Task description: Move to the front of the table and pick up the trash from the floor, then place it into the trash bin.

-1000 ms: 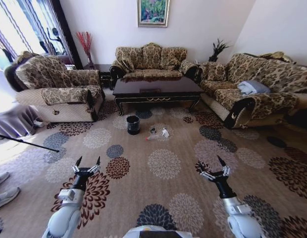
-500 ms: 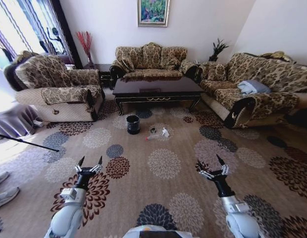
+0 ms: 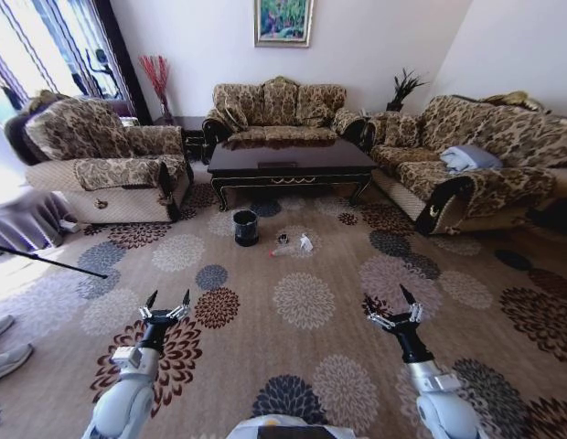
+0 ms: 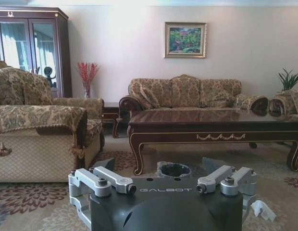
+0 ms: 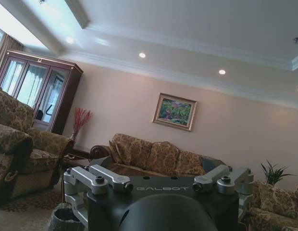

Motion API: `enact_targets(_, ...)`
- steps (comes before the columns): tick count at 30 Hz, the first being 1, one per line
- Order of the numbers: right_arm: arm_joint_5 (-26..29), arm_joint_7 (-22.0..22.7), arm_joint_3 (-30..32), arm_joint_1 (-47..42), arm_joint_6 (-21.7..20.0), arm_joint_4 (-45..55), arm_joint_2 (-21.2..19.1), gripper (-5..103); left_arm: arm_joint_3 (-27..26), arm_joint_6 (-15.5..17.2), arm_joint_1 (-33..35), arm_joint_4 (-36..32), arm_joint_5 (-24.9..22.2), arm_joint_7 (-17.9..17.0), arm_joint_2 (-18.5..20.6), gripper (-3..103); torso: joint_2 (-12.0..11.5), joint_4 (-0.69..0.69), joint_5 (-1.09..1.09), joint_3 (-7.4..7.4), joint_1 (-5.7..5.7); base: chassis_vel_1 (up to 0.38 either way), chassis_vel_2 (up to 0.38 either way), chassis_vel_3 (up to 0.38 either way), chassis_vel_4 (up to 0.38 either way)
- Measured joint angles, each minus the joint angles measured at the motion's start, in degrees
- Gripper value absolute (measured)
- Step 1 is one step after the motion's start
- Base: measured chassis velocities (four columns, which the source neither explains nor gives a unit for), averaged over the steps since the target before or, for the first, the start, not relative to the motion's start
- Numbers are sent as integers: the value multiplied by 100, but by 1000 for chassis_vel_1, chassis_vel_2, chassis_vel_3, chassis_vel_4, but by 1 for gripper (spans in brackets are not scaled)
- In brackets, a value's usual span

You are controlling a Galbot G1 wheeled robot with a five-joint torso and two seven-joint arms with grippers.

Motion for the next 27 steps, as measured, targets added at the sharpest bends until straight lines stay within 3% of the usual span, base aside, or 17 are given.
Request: enact_targets(27,-32,-30,-19,-136,82,115,187,100,-51,119,178,-112,277,-62,-223,100,-746,0,0,-428,-319,0,0,0,0)
